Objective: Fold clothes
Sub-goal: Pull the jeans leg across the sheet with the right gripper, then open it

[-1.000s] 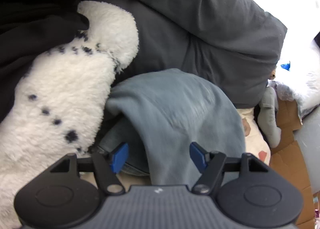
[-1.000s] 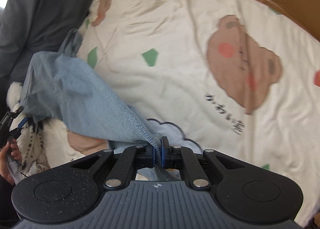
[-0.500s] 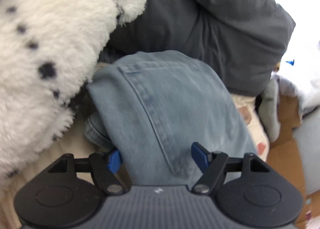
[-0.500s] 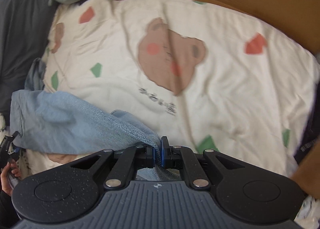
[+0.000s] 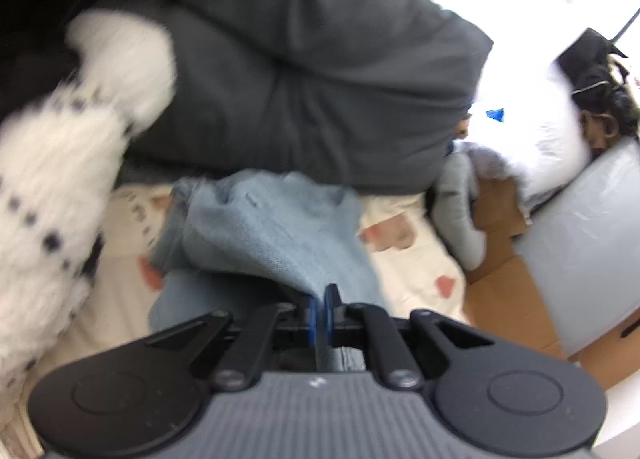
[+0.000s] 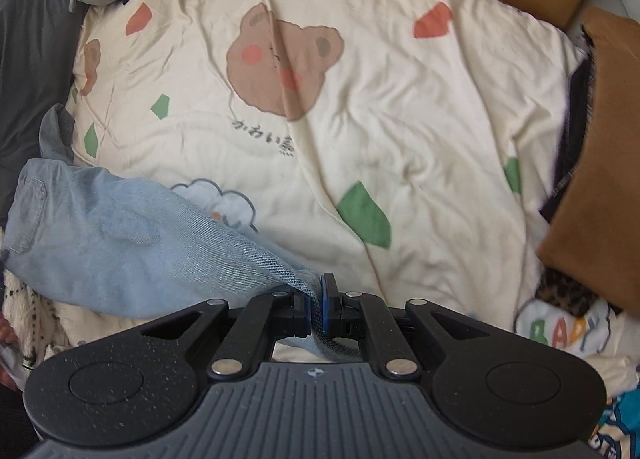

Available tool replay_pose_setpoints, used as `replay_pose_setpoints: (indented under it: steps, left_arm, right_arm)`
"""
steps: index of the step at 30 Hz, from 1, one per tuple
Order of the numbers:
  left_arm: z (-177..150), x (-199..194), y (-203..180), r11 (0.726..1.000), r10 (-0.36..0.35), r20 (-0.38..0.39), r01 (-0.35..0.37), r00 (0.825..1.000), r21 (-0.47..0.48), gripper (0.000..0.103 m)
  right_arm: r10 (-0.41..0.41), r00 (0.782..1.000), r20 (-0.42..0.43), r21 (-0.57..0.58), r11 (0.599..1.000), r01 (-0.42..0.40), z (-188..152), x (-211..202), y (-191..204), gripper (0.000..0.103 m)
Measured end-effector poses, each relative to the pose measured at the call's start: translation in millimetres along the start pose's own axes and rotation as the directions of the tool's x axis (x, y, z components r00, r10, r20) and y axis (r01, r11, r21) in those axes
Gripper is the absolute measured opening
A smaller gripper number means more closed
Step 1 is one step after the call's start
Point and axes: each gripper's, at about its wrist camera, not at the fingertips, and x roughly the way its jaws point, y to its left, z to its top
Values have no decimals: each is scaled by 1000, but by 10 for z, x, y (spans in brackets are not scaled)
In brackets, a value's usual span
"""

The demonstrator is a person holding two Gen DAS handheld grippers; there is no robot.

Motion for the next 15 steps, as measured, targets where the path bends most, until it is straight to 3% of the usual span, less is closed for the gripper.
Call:
replay_pose_setpoints:
  steps: [8, 15]
  left_arm:
    - [247, 167, -601, 990, -64, 10, 62, 998, 130, 5]
    - [399, 647, -1029, 968, -46, -15, 48, 999, 245, 5]
  right_arm:
    - [0, 1000, 3, 38, 999, 0, -25, 82, -189, 2]
    - [0, 1000, 13, 33, 999, -1, 236, 289, -282, 2]
